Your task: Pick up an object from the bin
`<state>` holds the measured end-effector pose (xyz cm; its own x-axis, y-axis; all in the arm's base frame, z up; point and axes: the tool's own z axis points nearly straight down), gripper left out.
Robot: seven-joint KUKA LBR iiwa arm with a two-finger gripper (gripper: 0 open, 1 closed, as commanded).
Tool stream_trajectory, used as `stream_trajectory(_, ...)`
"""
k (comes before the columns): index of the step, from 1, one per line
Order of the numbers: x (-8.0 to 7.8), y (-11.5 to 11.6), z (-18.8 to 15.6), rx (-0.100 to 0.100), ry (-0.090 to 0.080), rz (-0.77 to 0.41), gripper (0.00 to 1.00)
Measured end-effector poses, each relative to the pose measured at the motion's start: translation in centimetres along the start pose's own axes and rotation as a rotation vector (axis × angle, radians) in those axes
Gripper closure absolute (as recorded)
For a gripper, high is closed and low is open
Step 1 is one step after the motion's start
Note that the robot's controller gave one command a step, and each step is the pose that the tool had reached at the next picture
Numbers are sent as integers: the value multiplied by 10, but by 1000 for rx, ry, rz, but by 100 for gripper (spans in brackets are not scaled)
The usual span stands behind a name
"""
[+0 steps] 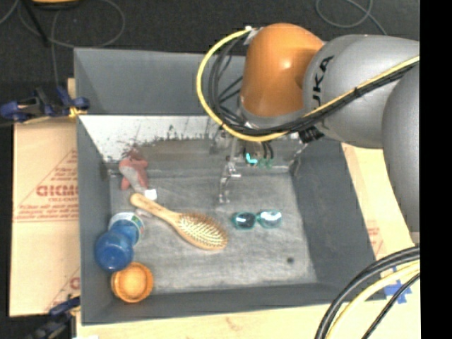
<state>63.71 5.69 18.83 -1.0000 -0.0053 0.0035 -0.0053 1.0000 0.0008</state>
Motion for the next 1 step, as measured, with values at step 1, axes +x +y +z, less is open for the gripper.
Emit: stream_trajectory(1,-2,0,-5,-1,-8,0,0)
